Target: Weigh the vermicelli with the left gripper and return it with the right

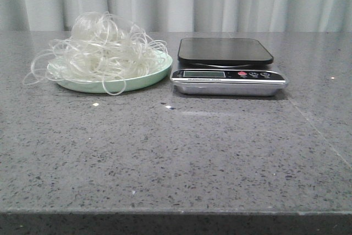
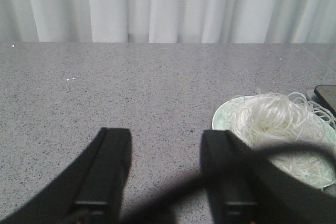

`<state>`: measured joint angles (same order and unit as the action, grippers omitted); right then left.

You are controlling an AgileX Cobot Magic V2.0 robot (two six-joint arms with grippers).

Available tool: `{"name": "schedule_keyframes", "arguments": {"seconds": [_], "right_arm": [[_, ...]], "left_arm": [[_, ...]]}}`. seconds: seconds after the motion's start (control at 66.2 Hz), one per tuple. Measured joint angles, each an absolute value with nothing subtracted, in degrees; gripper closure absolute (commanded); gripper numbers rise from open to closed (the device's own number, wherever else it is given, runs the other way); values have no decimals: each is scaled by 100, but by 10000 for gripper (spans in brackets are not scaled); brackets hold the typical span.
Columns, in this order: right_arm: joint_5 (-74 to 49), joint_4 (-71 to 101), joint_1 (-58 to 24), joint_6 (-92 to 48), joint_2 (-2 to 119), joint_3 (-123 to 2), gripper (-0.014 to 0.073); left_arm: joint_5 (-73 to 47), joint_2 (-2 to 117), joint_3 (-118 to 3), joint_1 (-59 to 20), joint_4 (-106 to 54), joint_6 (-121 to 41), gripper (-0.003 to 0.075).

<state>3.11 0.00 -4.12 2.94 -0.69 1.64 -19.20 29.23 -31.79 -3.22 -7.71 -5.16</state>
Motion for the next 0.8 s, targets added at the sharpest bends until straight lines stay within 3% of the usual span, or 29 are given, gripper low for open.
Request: {"name": "schedule_keyframes", "arguments": {"seconds": [0.106, 0.242, 0.604, 0.8], "right_arm": [[311, 0, -412, 294, -69, 164, 428], [311, 0, -412, 294, -69, 164, 428], [311, 0, -412, 294, -69, 164, 428], [311, 0, -412, 294, -69, 164, 428]], "left_arm": [[-1959, 3303, -3485, -322, -771, -516, 78], [-2256, 3945, -4044, -541, -771, -618, 79], [-2853, 6478, -5994, -2076, -771, -896, 79], [-3267, 7825, -6977, -2242, -771, -909, 79]]}}
